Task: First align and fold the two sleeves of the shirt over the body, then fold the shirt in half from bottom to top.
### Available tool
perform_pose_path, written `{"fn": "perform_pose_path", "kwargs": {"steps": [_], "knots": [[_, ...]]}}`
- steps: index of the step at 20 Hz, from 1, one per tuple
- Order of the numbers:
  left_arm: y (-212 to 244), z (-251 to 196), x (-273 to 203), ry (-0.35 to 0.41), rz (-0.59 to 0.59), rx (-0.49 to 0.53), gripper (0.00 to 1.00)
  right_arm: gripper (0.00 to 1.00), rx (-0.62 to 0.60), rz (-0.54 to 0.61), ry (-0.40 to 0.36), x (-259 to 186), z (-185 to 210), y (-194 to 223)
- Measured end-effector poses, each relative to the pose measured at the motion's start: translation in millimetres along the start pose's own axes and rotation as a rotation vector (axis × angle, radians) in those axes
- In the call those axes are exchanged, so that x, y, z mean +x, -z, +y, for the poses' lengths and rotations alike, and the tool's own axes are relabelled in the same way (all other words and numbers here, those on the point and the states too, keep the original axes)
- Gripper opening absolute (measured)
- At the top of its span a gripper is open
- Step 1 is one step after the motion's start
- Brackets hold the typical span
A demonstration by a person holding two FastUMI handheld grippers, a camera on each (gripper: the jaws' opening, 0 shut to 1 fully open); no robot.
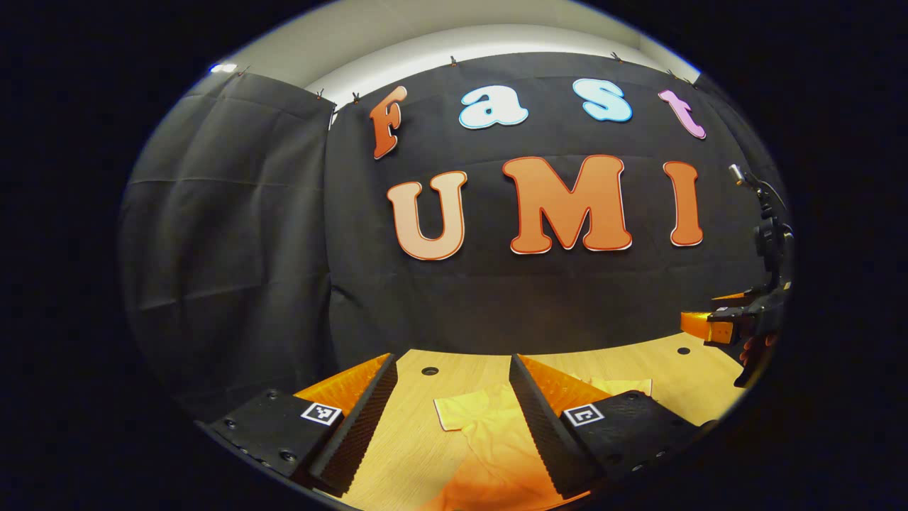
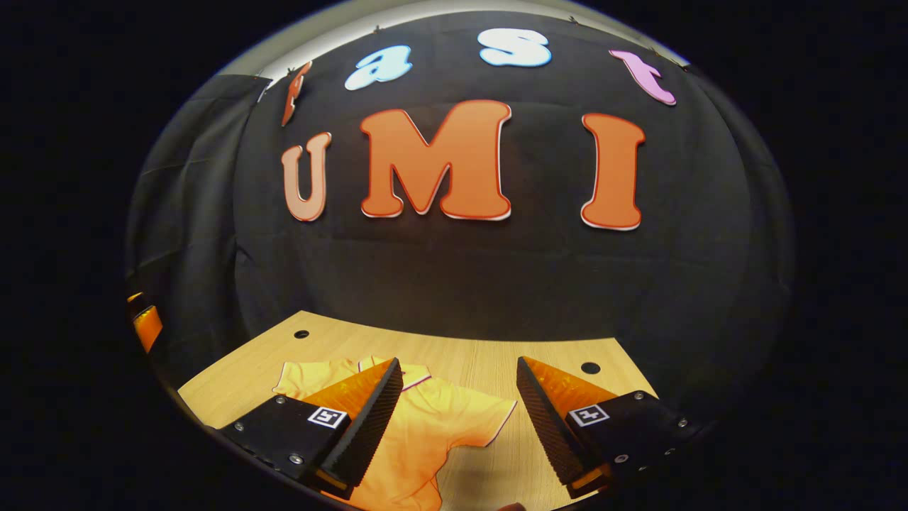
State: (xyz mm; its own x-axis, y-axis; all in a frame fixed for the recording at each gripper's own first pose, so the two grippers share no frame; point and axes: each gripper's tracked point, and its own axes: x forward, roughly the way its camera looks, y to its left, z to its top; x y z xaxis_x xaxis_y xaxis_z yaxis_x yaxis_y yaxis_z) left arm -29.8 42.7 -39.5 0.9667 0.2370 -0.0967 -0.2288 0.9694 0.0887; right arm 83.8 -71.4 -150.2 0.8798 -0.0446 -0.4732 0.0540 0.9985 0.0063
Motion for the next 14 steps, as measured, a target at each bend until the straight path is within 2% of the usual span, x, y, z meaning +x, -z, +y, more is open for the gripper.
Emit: {"fn": "perform_pose_path", "kwargs": {"steps": [5,9,14], "knots": [[17,14,-10,-0.067,0.046,0.01,0.98,0.98,0.096,0.202,-0.016,41,-9,43],[25,15,-15,-0.071,0.069,0.014,0.98,0.98,0.093,0.29,0.005,63,-18,65],[39,22,8,-0.056,0.107,0.002,0.98,0.98,0.097,0.436,0.05,94,-28,94]]}}
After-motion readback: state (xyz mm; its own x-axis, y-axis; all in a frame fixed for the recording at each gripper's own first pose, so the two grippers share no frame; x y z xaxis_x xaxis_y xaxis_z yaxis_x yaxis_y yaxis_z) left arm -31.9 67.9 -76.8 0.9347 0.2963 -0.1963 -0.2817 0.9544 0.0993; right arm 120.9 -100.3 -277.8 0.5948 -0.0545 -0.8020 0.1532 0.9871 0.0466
